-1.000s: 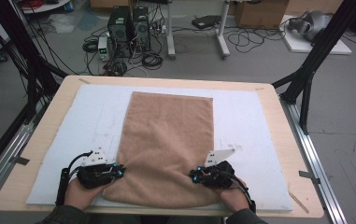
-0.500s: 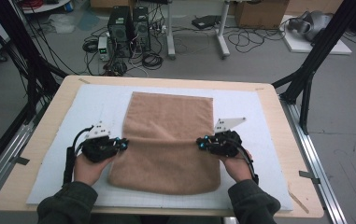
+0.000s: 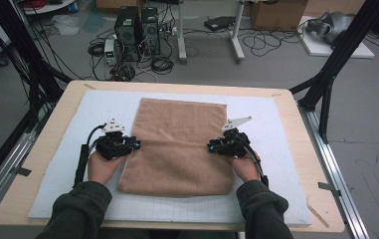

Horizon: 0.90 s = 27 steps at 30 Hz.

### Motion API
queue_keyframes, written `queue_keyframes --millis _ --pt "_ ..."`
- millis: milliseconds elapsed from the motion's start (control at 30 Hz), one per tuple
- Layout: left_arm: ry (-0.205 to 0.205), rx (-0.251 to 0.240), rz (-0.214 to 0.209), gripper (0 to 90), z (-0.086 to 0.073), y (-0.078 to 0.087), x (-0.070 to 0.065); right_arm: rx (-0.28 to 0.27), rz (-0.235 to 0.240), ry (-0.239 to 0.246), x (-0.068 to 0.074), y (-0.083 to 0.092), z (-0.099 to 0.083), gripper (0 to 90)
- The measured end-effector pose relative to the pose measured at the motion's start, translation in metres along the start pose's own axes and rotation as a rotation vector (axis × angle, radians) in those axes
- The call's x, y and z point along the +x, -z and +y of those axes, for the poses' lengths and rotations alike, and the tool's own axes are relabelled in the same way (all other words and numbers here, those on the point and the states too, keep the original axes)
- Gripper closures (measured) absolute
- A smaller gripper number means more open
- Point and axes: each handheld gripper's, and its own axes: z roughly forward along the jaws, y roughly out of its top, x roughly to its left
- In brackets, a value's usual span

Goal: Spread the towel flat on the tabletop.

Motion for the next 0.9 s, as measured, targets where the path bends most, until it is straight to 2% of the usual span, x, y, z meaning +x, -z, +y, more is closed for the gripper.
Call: queue_keyframes --millis 100,200,300,367,433,533,633,767,900 --pt "-0.016 -0.014 -0.018 60.2 -0.001 0.017 0.0 -0.063 0.002 0.001 0.006 0.016 0.002 67.1" --pt "-0.043 -0.011 -0.039 53.1 -0.005 0.03 -0.005 -0.091 0.03 0.011 0.016 0.03 0.003 57.4" --pt "-0.05 -0.032 -0.081 47.4 -0.011 0.043 -0.013 -0.106 0.032 0.052 0.032 0.041 0.003 54.5" --pt "-0.07 -0.036 -0.101 42.7 -0.015 0.05 -0.019 -0.113 0.04 0.075 0.043 0.047 0.0 53.6" --pt "-0.077 -0.04 -0.128 41.2 -0.021 0.055 -0.026 -0.121 0.047 0.093 0.053 0.051 -0.004 53.2" --pt "-0.102 -0.024 -0.143 39.9 -0.032 0.061 -0.034 -0.109 0.053 0.124 0.068 0.054 -0.013 52.8" --pt "-0.086 -0.016 -0.158 38.2 -0.045 0.062 -0.04 -0.087 0.066 0.137 0.078 0.055 -0.025 52.7" --pt "-0.104 0.014 -0.168 38.2 -0.061 0.064 -0.048 -0.047 0.079 0.141 0.088 0.052 -0.042 51.9" --pt "-0.123 0.04 -0.179 38.2 -0.069 0.064 -0.054 -0.033 0.101 0.133 0.094 0.047 -0.056 51.2"
